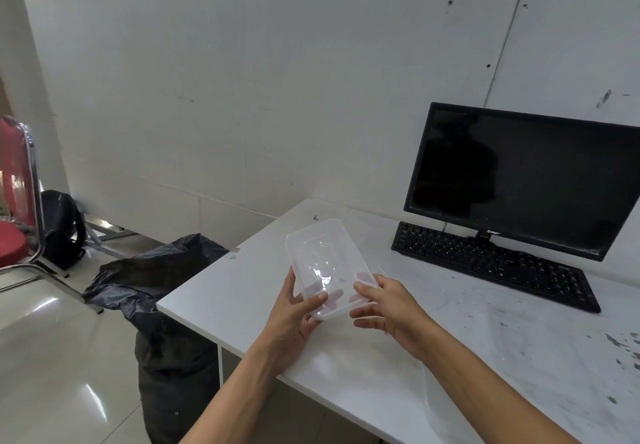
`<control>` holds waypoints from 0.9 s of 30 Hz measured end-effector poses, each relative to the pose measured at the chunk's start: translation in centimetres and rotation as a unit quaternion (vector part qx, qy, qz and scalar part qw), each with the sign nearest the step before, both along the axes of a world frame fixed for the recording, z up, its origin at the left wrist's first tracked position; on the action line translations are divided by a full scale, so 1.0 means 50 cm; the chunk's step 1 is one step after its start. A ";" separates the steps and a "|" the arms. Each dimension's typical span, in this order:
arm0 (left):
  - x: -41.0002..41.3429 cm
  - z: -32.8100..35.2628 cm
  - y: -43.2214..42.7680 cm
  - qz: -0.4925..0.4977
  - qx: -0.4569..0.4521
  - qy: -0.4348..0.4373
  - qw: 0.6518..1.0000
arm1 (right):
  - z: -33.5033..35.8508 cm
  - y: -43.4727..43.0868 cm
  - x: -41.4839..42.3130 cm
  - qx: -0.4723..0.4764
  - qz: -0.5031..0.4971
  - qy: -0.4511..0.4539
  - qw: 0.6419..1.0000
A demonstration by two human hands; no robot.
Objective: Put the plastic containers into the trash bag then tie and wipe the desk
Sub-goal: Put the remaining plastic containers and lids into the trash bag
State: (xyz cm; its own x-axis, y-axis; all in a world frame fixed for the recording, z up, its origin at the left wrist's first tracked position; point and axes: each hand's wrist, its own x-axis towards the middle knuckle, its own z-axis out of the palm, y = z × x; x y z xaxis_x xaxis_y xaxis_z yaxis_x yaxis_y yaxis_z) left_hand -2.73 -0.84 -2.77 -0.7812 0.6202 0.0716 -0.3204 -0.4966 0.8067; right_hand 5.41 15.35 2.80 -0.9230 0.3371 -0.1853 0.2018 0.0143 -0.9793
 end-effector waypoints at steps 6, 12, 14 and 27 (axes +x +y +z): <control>-0.021 -0.009 -0.036 0.062 -0.034 -0.030 0.997 | 0.014 -0.020 -0.026 -0.047 -0.004 -0.004 0.999; -0.134 0.017 -0.225 0.268 -0.158 0.036 0.950 | 0.029 -0.092 -0.142 -0.040 0.045 -0.023 0.998; -0.177 0.016 -0.299 0.352 -0.172 0.038 0.919 | 0.025 -0.131 -0.208 -0.039 0.064 -0.027 0.997; -0.442 -0.198 -0.493 0.351 -0.268 -0.298 0.846 | -0.022 -0.384 -0.617 0.347 0.104 -0.003 0.932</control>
State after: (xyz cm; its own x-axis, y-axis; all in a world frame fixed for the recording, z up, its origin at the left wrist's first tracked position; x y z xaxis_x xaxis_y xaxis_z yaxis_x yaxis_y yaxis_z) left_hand -24.81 -25.47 -12.68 -0.7685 -0.1926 -0.6102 -0.5278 -0.3483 0.7747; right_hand -25.42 -3.85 1.70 -0.9814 0.1918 0.0053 0.1296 0.6830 -0.7188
